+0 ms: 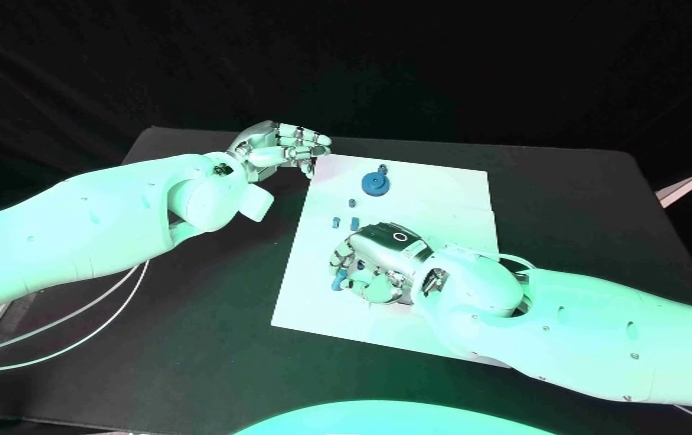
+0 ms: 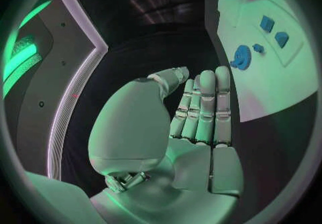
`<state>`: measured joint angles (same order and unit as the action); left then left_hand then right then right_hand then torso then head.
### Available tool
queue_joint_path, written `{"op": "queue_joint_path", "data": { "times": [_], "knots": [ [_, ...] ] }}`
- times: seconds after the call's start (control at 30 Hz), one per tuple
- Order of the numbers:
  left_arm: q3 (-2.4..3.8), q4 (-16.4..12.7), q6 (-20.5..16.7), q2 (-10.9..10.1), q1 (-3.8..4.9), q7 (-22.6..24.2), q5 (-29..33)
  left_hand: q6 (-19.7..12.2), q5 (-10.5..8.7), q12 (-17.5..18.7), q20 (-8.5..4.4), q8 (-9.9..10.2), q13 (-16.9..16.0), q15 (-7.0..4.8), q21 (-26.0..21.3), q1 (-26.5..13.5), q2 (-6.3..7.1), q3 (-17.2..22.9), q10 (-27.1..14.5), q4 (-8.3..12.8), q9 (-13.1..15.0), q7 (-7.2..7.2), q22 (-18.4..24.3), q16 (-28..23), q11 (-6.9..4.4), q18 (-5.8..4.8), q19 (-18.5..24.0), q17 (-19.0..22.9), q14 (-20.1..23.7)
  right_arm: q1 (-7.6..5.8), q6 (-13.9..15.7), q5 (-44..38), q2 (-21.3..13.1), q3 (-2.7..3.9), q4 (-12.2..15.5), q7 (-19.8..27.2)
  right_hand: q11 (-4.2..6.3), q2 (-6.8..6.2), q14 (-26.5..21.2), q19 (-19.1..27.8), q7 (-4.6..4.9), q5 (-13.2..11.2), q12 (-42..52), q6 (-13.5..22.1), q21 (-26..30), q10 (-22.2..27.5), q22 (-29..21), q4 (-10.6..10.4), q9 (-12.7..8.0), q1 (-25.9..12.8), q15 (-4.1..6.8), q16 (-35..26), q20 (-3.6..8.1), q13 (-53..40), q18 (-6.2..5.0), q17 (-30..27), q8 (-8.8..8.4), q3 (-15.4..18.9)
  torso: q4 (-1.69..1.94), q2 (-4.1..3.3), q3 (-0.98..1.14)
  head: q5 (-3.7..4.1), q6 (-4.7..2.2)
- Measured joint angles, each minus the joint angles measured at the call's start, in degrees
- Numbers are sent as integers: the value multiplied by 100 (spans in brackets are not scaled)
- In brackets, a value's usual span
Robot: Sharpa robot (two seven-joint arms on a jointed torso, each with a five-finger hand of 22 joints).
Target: Assemble the parts on the task board
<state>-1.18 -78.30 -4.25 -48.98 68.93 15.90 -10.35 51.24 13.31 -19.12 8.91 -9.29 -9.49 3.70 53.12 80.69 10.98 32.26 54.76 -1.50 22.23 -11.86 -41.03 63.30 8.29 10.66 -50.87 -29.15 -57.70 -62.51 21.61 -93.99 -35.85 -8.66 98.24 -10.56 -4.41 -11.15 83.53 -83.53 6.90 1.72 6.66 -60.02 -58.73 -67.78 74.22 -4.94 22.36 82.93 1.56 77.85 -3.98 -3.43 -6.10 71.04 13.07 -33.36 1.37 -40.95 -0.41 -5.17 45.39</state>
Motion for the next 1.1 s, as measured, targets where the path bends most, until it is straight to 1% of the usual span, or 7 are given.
{"op": "queue_joint_path", "data": {
  "times": [0.3, 0.8, 1.1],
  "knots": [
    [0, 2, 2, -8, 1, -4, 0, 0, 0, 0, 0, 0, 0, 0, 0, 0, 0, 0, 0, 0, 0, 0, 0, 0, 0, 0, 0, 0, 0, 7, 4, -124, -16, 0, -13, -96, 0, 0, 0, 0, -8, 0, 0, -8, 0, -1, 0, 0, 15, 0, 0, 0, 0, -10, 0, 0, 1, 0, -3, 2, 1, -15, 21],
    [0, 17, 13, -21, 1, -17, 1, 0, 0, 0, 0, 0, 0, 0, 0, 0, 0, 0, 0, 0, -1, 0, 1, 0, 0, 0, 0, 2, 0, 21, 46, -255, -51, -10, 4, -181, -2, 0, 0, 0, -9, 0, 0, -9, 0, -3, 0, 32, 24, 0, 0, 0, 0, -15, 0, 0, 2, -32, 1, 4, -1, -15, 25],
    [0, 29, 19, -19, 1, -22, 1, 0, 0, 0, 0, 0, -1, 3, 0, 0, 0, 0, 0, 0, -15, 0, 1, 0, 0, 0, 0, 6, 3, 14, -55, -278, -38, 1, 8, -197, 16, 0, 0, 0, -9, 0, 0, -9, 0, -24, 0, 32, 39, 0, 0, 0, 0, -90, 0, 0, 2, -32, -3, 5, -2, -18, 27]
  ]
}}
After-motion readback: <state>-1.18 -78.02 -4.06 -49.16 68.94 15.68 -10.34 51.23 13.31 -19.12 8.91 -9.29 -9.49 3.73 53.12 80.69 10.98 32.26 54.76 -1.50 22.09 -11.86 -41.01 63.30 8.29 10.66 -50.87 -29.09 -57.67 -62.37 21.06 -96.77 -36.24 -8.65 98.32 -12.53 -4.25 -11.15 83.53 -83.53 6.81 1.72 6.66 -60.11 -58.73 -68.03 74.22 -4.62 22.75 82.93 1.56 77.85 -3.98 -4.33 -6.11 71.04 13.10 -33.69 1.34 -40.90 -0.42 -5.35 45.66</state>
